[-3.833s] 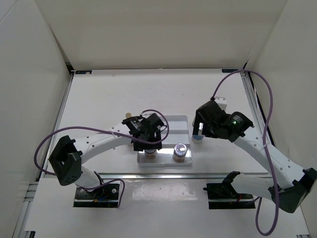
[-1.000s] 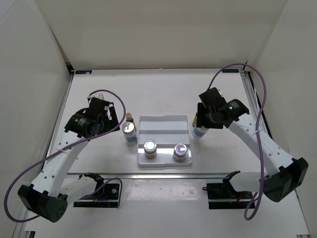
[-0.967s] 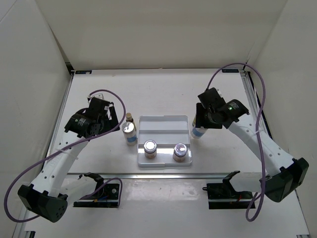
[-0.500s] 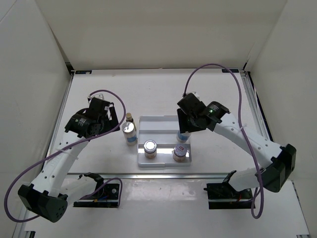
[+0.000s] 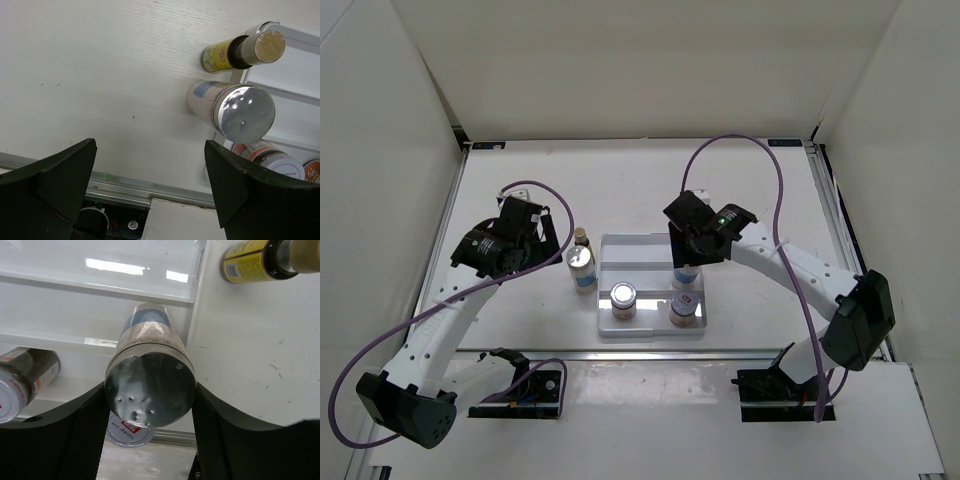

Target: Organize the condiment bottles

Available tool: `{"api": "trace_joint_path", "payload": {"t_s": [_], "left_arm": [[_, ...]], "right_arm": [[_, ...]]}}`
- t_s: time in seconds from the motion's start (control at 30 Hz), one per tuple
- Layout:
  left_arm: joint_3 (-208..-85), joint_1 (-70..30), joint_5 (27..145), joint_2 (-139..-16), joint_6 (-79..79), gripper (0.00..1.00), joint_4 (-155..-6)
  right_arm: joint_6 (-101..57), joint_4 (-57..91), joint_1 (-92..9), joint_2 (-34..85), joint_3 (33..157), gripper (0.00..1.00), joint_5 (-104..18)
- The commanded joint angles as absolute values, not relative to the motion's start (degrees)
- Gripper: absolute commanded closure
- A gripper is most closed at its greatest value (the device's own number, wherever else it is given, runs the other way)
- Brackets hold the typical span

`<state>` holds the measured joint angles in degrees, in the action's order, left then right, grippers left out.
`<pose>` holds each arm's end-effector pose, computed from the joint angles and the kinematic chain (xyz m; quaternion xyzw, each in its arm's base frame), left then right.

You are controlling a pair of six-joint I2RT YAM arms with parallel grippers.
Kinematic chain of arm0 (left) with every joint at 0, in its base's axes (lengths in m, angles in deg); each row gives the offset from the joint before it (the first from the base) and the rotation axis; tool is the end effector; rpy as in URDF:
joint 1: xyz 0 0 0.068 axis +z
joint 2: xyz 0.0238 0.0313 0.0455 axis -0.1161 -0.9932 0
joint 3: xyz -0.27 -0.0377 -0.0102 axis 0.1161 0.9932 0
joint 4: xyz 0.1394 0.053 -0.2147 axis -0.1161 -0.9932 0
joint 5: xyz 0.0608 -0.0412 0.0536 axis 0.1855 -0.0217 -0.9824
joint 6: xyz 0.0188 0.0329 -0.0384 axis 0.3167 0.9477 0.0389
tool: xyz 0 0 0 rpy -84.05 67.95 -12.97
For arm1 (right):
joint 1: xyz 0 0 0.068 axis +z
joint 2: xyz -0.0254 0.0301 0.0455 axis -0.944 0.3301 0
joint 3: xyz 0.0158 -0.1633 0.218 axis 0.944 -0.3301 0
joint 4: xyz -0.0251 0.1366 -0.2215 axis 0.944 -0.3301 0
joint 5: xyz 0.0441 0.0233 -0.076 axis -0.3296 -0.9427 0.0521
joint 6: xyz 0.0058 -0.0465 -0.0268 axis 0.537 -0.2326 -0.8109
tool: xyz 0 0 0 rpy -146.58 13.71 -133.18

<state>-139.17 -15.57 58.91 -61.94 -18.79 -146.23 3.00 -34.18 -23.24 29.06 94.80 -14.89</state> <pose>0.1731 -0.0582 0.3315 -0.1111 0.9431 0.0236 0.3125 0.2111 0.2114 0.3011 -0.0842 0.9504 0.0205 0.2986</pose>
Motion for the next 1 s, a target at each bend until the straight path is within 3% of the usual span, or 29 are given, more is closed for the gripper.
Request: {"api": "trace_joint_path", "payload": {"t_s": [0.0,0.13,0.23,0.27,0.3,0.7,0.97], "left_arm": [[-138.8,-15.2,59.2,-61.2,-18.4,0.0,-145.5],[-138.8,-15.2,61.7,-62.3,-17.9,0.0,-144.9],[-138.8,-15.2,64.7,-62.9,-16.6,0.0,-143.6],[-138.8,-15.2,65.6,-63.7,-16.6,0.0,-143.0],[-139.4,-15.2,67.4,-63.7,-16.6,0.0,-143.0],[-141.4,-20.6,70.6,-71.4,-19.7,0.0,-138.9],[-143.1,-22.9,70.0,-77.1,-19.7,0.0,-136.7]], "right_arm": [[4.6,-31.4,-23.1,29.3,95.1,0.78,-14.4],[4.6,-31.4,-23.1,30.5,95.1,0.63,-15.0],[4.6,-32.8,-23.1,30.6,95.6,0.31,-15.0],[4.6,-33.3,-23.1,30.0,96.2,0.1,-15.0],[4.6,-34.7,-23.1,30.0,96.9,0.03,-14.4],[5.4,-37.9,-23.1,13.0,94.8,0.0,-14.9],[5.4,-37.4,-23.1,9.4,90.4,0.0,-17.6]]}}
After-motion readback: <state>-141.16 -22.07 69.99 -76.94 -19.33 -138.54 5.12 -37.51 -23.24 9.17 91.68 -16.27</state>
